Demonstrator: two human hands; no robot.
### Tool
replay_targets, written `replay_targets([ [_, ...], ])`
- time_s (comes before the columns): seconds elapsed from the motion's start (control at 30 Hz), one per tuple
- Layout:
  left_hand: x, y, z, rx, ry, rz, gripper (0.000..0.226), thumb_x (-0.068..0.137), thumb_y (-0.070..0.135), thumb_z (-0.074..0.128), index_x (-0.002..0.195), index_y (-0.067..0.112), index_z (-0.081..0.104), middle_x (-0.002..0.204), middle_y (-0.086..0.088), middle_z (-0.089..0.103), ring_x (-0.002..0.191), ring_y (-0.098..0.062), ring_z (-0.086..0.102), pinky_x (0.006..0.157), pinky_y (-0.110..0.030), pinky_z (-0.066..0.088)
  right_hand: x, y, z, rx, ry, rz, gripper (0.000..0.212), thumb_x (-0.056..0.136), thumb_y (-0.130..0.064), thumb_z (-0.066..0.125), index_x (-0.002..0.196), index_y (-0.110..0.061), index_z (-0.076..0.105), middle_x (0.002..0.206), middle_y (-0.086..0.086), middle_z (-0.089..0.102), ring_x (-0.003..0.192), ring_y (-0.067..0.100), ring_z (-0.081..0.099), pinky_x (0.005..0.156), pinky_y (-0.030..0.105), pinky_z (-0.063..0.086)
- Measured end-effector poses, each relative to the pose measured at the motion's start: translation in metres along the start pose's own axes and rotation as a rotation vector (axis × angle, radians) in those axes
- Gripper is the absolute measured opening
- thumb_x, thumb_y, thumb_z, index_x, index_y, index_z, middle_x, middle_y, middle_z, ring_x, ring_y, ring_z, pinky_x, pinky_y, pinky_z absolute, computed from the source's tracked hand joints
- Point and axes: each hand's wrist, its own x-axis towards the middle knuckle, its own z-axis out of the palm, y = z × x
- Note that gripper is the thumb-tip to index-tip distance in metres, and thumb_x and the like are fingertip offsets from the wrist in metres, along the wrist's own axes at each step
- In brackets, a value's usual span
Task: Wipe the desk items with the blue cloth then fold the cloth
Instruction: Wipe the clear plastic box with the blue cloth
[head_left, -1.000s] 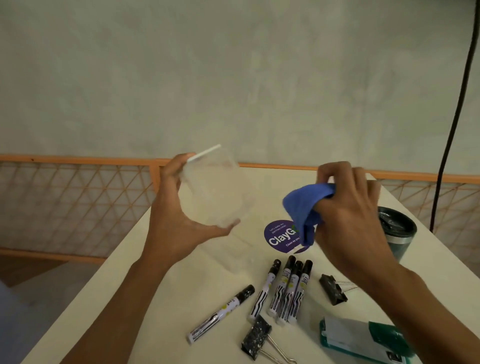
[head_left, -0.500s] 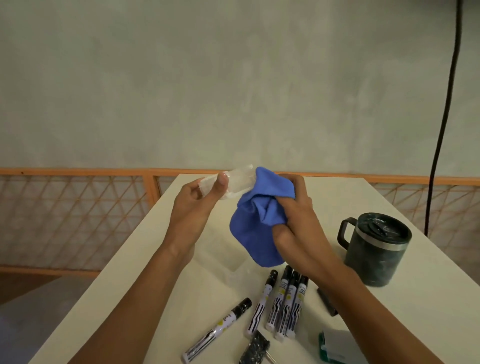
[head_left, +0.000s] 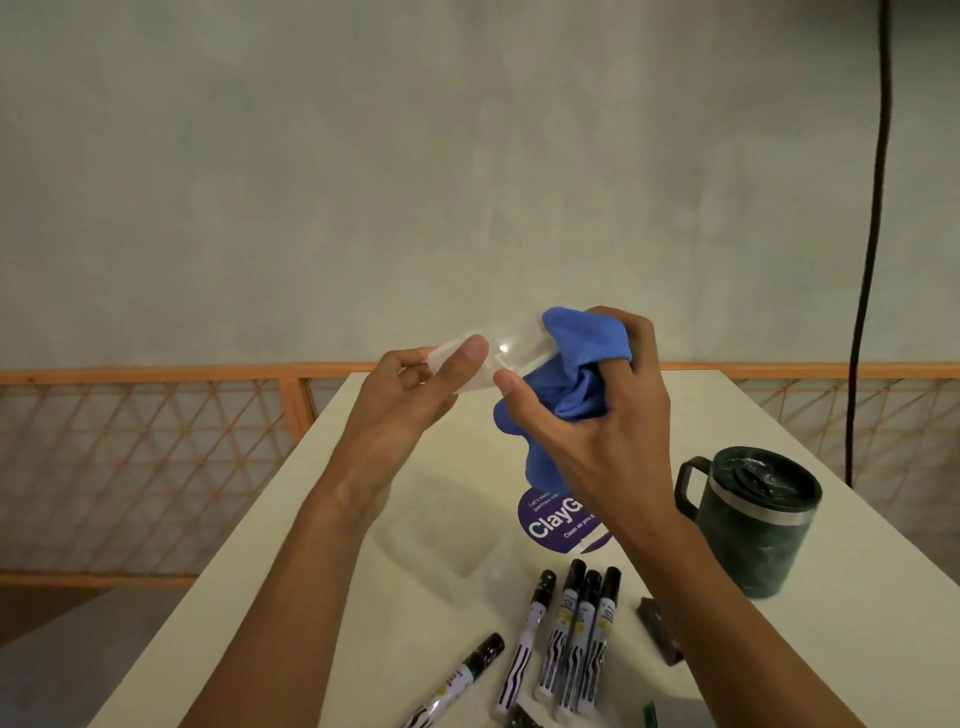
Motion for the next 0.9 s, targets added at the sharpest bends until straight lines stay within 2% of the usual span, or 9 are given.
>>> replay_targets([
  [0.07,0.001,0.002,-0.004,0.033,-0.013,0.026,0.114,0.041,0.089,0.089,0.126,0.018,0.065,0.121,0.004,0.079,0.117,-0.016,0.075,0.110,-0.044,0.056,0.000,0.005,-0.009,0.018,-0.017,-0.030,0.065,0.085,-0.045,0.085,0.136,-0.008,0.067,0.132,0.010,0.053,0.115,0.013,0.063,0.096,0.025,0.053],
  [0.23,-0.006,-0.003,0.002,0.186,-0.104,0.003,0.125,0.039,0.099,0.080,0.141,0.031,0.059,0.130,0.003,0.072,0.123,-0.018,0.070,0.113,-0.051,0.053,-0.007,0.004,-0.025,0.063,-0.032,-0.013,0.053,0.091,-0.032,0.081,0.139,-0.012,0.067,0.134,0.010,0.052,0.115,0.006,0.061,0.094,0.018,0.048],
  [0.37,-0.030,-0.027,-0.003,0.230,-0.237,0.032,0.101,0.059,0.099,0.071,0.139,0.038,0.066,0.134,0.005,0.072,0.126,-0.020,0.068,0.112,-0.051,0.053,-0.031,0.001,-0.036,0.193,-0.045,0.144,0.038,0.100,-0.036,0.069,0.134,-0.020,0.069,0.130,0.004,0.055,0.113,0.013,0.063,0.094,0.018,0.047],
  [0.47,-0.043,-0.046,-0.010,0.201,-0.263,0.031,0.088,0.064,0.094,0.073,0.130,0.035,0.070,0.132,-0.001,0.069,0.121,-0.022,0.068,0.102,-0.040,0.055,-0.055,-0.002,-0.039,0.222,-0.047,0.312,0.031,0.101,-0.041,0.063,0.129,-0.031,0.069,0.121,-0.002,0.055,0.098,0.007,0.062,0.086,0.013,0.044],
  [0.63,-0.056,-0.064,-0.022,0.174,-0.288,0.052,0.095,0.071,0.090,0.071,0.134,0.019,0.062,0.132,0.001,0.067,0.122,-0.022,0.066,0.103,-0.040,0.048,-0.066,-0.001,-0.041,0.303,-0.171,0.325,0.037,0.100,-0.048,0.069,0.132,-0.029,0.069,0.131,0.005,0.051,0.112,0.022,0.065,0.098,0.027,0.049],
  [0.7,-0.058,-0.071,-0.031,0.145,-0.305,0.056,0.101,0.069,0.089,0.075,0.138,0.016,0.061,0.135,-0.004,0.067,0.127,-0.022,0.065,0.103,-0.038,0.050,-0.068,0.000,-0.043,0.315,-0.227,0.299,0.042,0.093,-0.063,0.071,0.130,-0.045,0.065,0.135,0.006,0.051,0.117,0.022,0.065,0.098,0.031,0.052],
  [0.77,-0.059,-0.077,-0.037,0.093,-0.302,0.051,0.107,0.064,0.084,0.083,0.139,0.012,0.060,0.138,-0.005,0.067,0.133,-0.019,0.063,0.105,-0.034,0.051,-0.069,0.000,-0.042,0.297,-0.182,0.394,0.035,0.086,-0.074,0.070,0.115,-0.057,0.063,0.131,0.007,0.058,0.112,0.013,0.068,0.089,0.024,0.055],
  [0.83,-0.058,-0.080,-0.041,0.053,-0.267,0.047,0.109,0.060,0.080,0.089,0.139,0.010,0.059,0.135,-0.002,0.067,0.134,-0.017,0.063,0.105,-0.033,0.052,-0.070,0.002,-0.041,0.233,-0.089,0.446,0.025,0.093,-0.059,0.073,0.113,-0.045,0.066,0.124,0.008,0.064,0.107,0.014,0.070,0.086,0.029,0.057],
  [0.9,-0.057,-0.082,-0.044,0.032,-0.219,0.063,0.107,0.061,0.078,0.089,0.139,0.012,0.058,0.136,0.000,0.068,0.134,-0.017,0.062,0.106,-0.033,0.050,-0.073,0.003,-0.040,0.115,-0.056,0.281,0.017,0.099,-0.029,0.074,0.115,-0.027,0.072,0.117,0.005,0.065,0.107,0.016,0.068,0.087,0.031,0.055],
])
